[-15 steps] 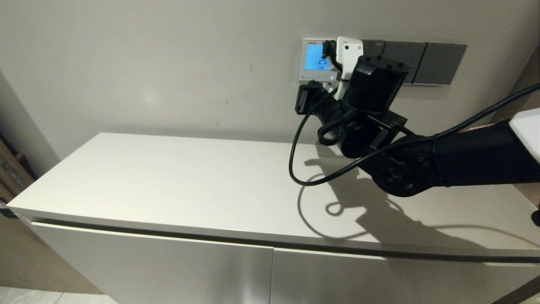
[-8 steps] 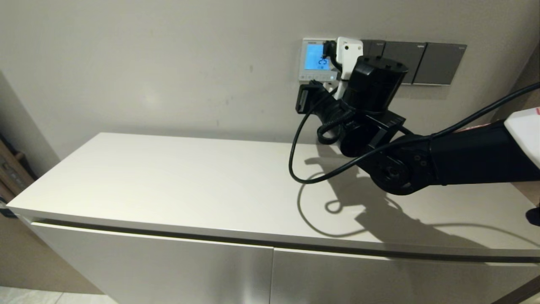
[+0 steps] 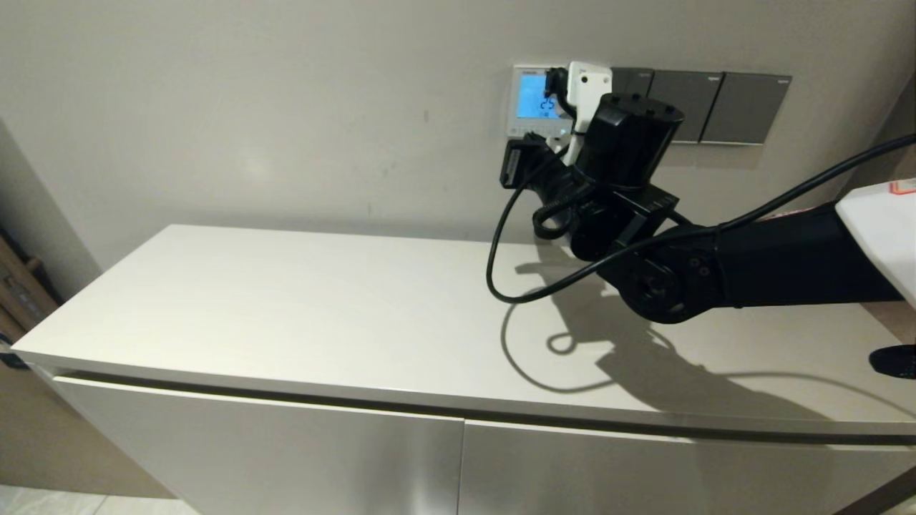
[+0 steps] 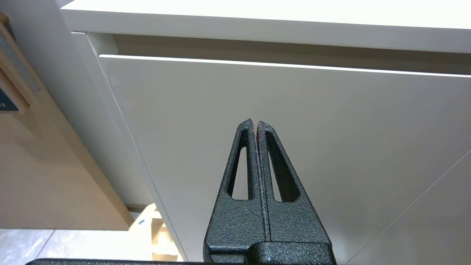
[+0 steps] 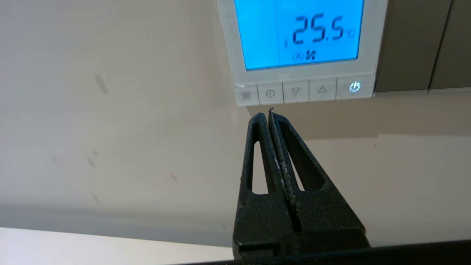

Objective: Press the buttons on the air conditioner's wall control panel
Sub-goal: Press the temperature increase button

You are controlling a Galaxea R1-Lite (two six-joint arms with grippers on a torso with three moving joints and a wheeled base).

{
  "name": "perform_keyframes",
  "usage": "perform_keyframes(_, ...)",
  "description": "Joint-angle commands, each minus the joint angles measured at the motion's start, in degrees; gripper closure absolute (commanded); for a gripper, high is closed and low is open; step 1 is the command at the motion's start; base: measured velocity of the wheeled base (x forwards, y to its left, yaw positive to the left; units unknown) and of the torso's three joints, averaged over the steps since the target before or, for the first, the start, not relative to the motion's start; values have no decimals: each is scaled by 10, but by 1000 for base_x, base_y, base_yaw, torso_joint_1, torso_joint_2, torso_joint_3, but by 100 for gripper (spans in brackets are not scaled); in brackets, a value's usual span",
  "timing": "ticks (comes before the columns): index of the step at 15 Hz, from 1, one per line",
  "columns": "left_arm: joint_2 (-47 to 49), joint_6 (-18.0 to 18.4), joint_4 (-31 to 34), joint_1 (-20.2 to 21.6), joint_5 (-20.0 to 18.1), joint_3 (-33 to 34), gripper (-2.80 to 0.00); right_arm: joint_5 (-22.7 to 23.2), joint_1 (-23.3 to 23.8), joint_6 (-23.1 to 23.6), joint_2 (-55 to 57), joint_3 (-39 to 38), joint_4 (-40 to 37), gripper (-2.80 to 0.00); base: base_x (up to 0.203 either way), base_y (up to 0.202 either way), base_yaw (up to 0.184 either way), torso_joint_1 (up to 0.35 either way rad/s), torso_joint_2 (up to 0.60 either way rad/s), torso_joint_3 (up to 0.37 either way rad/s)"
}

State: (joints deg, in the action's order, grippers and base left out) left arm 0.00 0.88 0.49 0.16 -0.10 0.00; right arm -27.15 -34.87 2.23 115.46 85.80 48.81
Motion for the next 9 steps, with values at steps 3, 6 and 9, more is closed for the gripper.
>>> perform_keyframes(3, 0, 0, 0, 0, 0, 0, 0, 0, 4, 1, 12, 19, 1, 0, 0, 0, 0, 0, 0, 0)
perform_keyframes(6, 0, 0, 0, 0, 0, 0, 0, -4, 3, 13, 26, 25, 4, 0, 0, 0, 0, 0, 0, 0)
perform_keyframes(9, 1, 0, 0, 0, 0, 0, 0, -10, 2, 16, 38, 48, 1, 0, 0, 0, 0, 0, 0, 0)
